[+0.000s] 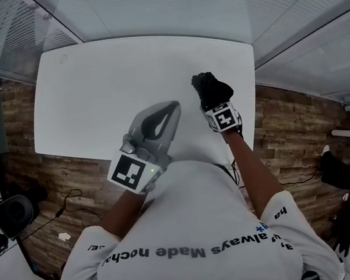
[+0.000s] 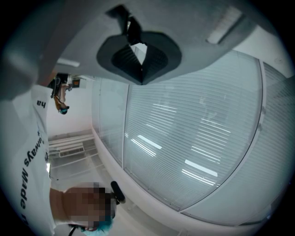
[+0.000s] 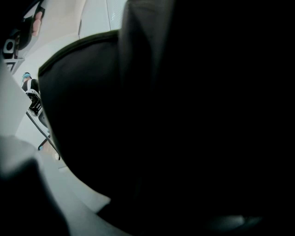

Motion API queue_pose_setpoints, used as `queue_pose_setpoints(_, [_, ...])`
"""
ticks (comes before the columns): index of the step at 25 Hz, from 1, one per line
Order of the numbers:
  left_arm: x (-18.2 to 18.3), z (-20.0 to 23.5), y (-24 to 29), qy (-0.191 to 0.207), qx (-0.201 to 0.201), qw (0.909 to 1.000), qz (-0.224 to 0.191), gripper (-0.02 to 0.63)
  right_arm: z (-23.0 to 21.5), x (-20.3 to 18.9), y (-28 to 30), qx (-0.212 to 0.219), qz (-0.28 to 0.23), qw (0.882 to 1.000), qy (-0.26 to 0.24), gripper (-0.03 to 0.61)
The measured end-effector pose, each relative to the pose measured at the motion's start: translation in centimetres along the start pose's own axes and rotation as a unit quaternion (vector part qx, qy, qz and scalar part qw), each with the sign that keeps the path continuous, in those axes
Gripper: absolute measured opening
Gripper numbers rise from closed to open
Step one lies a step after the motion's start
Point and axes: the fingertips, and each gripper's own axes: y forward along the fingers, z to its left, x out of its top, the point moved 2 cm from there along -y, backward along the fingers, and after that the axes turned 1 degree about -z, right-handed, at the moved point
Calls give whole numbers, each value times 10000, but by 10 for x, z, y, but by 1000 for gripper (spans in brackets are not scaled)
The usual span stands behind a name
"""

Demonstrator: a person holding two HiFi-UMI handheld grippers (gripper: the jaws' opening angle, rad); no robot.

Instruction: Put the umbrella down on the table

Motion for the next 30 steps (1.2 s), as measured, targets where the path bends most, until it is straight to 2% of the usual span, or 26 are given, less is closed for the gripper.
queue_pose_setpoints(6, [1,3,-5,-4,60,10000,5,3,0,-8,12,88,470,9989,-12,232])
queue_pose_setpoints(13, [-1,1,-10,-2,118,9999,22,3,1,-17,15,139,737,9972,39,236])
queue_pose_setpoints(30, [-2,-2,-6,-7,110,9999,57,3,-8,-23,18,154,825,9962,230,249])
